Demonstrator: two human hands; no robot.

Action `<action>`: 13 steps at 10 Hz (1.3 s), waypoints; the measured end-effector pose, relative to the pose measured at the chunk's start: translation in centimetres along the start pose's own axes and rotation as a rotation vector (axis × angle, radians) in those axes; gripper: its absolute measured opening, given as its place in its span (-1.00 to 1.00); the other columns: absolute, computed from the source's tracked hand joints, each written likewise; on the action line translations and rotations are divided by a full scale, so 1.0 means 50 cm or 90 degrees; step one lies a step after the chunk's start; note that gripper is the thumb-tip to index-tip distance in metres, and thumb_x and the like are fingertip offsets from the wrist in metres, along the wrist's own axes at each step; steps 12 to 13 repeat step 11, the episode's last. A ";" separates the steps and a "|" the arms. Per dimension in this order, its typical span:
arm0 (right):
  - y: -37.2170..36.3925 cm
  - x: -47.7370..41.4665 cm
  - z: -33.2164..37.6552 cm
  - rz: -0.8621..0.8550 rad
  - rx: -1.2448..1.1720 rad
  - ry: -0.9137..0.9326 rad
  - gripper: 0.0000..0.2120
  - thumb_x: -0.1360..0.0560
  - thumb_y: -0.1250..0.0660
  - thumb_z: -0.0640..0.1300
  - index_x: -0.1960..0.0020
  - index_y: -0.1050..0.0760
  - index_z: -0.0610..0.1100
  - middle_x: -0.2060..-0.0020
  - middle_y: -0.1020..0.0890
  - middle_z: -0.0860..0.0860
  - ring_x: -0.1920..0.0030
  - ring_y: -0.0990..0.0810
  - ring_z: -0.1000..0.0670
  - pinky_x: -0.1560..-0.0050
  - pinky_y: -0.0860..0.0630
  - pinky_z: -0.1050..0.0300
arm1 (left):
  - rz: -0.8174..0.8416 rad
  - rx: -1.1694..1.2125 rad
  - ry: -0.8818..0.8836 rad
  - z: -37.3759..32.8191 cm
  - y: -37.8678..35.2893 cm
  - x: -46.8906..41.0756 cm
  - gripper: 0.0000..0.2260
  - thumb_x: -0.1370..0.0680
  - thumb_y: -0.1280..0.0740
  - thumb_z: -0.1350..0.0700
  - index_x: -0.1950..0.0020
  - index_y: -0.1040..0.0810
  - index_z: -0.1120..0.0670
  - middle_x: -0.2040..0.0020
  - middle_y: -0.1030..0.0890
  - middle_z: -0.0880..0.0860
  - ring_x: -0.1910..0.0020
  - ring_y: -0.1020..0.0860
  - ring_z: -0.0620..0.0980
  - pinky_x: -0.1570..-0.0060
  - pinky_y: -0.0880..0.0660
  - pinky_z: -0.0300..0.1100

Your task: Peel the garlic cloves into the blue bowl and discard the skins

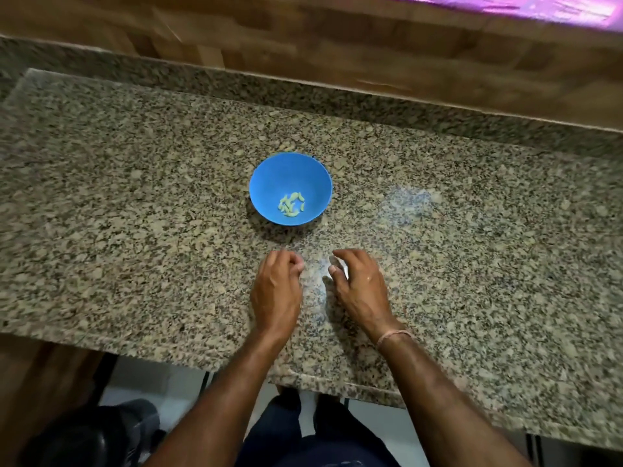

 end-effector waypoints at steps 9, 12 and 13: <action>0.068 -0.134 0.022 -0.215 -0.318 -0.321 -0.38 -0.53 -0.32 -0.32 -0.56 -0.36 -0.06 -0.34 -0.59 -0.09 0.02 -0.70 -0.05 -0.10 -0.69 -0.16 | 0.056 0.242 0.134 -0.018 0.026 -0.240 -0.64 -0.66 -0.35 0.22 -0.46 -0.50 0.13 -0.27 -0.65 0.13 -0.06 -0.59 -0.05 0.06 -0.49 -0.31; 0.134 -0.098 0.028 -0.229 -0.287 -0.301 -0.45 -0.66 -0.35 -0.07 -0.60 -0.29 -0.07 -0.31 -0.61 -0.10 -0.14 -0.64 -0.04 -0.12 -0.67 -0.04 | 0.094 0.119 0.076 -0.065 0.030 -0.230 -0.47 -0.63 -0.38 -0.07 -0.54 -0.36 0.09 -0.45 -0.44 0.15 -0.39 -0.42 0.14 -0.22 -0.50 0.06; 0.134 -0.098 0.028 -0.229 -0.287 -0.301 -0.45 -0.66 -0.35 -0.07 -0.60 -0.29 -0.07 -0.31 -0.61 -0.10 -0.14 -0.64 -0.04 -0.12 -0.67 -0.04 | 0.094 0.119 0.076 -0.065 0.030 -0.230 -0.47 -0.63 -0.38 -0.07 -0.54 -0.36 0.09 -0.45 -0.44 0.15 -0.39 -0.42 0.14 -0.22 -0.50 0.06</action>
Point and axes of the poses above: each hand's wrist, its own x-axis away from the middle knuckle, its own y-axis out of the back of the hand, z = x × y, the point moved 7 cm from there along -x, towards the middle knuckle
